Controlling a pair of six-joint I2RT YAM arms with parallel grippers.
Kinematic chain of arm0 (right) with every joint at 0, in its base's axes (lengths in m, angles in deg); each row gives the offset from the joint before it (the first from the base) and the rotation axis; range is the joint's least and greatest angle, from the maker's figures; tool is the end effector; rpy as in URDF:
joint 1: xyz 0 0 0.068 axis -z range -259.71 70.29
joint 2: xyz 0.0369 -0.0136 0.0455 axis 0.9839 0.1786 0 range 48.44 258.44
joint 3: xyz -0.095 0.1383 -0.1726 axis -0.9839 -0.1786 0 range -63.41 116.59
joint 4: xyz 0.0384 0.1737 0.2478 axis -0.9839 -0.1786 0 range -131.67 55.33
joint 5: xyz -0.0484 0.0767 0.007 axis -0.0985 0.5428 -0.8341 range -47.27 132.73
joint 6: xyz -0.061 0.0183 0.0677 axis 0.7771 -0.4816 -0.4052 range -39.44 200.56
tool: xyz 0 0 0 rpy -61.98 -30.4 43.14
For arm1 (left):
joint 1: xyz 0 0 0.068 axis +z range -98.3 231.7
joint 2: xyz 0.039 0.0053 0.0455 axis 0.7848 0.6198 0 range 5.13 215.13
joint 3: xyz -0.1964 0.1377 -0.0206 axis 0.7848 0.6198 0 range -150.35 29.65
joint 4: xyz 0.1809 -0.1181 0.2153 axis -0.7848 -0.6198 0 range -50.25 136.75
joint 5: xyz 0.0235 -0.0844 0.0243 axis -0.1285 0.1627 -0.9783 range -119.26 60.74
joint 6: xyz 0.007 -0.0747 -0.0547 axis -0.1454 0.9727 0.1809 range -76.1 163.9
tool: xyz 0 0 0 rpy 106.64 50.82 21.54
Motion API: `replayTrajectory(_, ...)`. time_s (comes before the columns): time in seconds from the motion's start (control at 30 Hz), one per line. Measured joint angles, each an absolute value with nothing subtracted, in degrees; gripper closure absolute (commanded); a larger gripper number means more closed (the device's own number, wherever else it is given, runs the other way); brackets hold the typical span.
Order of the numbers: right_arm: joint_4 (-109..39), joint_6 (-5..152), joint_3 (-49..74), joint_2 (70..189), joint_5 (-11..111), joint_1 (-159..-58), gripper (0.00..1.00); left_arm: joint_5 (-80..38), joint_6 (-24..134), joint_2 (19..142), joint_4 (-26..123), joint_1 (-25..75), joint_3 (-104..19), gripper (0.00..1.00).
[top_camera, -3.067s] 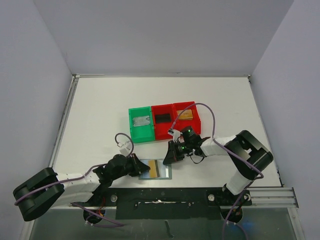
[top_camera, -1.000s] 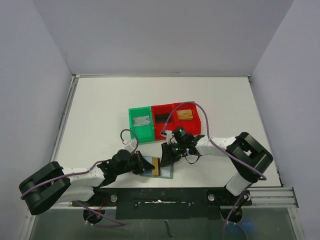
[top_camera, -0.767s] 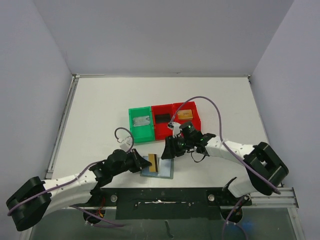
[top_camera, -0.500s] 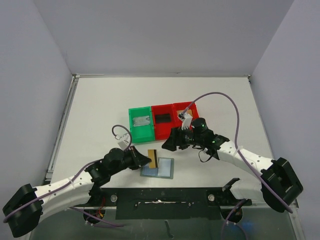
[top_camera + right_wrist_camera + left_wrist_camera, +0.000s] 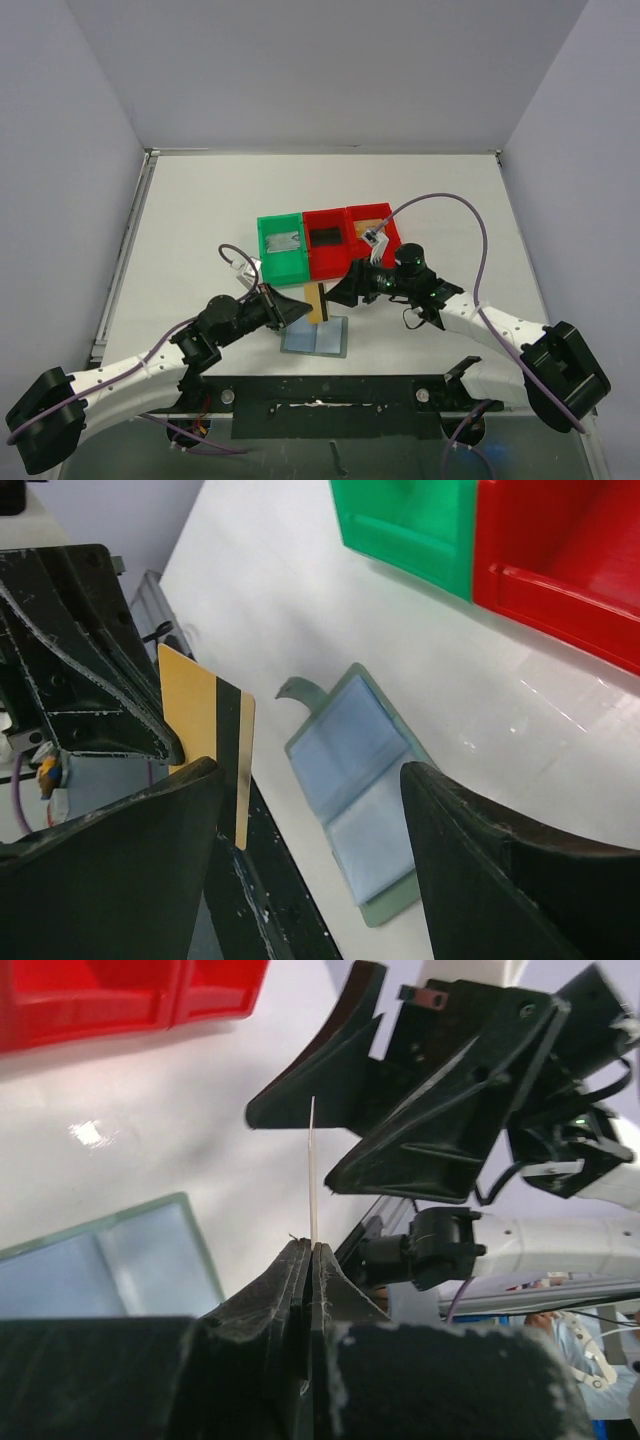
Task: Take the credit cards out of the card holder
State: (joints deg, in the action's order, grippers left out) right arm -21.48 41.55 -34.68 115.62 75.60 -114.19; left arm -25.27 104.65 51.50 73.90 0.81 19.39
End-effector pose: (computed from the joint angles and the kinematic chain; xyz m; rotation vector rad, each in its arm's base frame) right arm 0.2433 0.2221 0.1306 -0.3217 2.1993 1.3449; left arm 0.1764 -0.2262 0.1330 -0.1111 1.9722 -1.4349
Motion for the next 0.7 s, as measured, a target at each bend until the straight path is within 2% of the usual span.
replayTrajectory(0.33, -8.76, 36.48, -35.4, 116.49, 84.08, -114.19, 0.64, -24.66, 107.45, 51.46, 84.31, 0.81, 22.45, 1.0)
replayTrajectory(0.7, -2.51, 33.34, -36.8, 116.49, 89.72, -114.19, 0.71, -24.44, 109.72, 51.65, 90.51, 0.81, 23.74, 1.0)
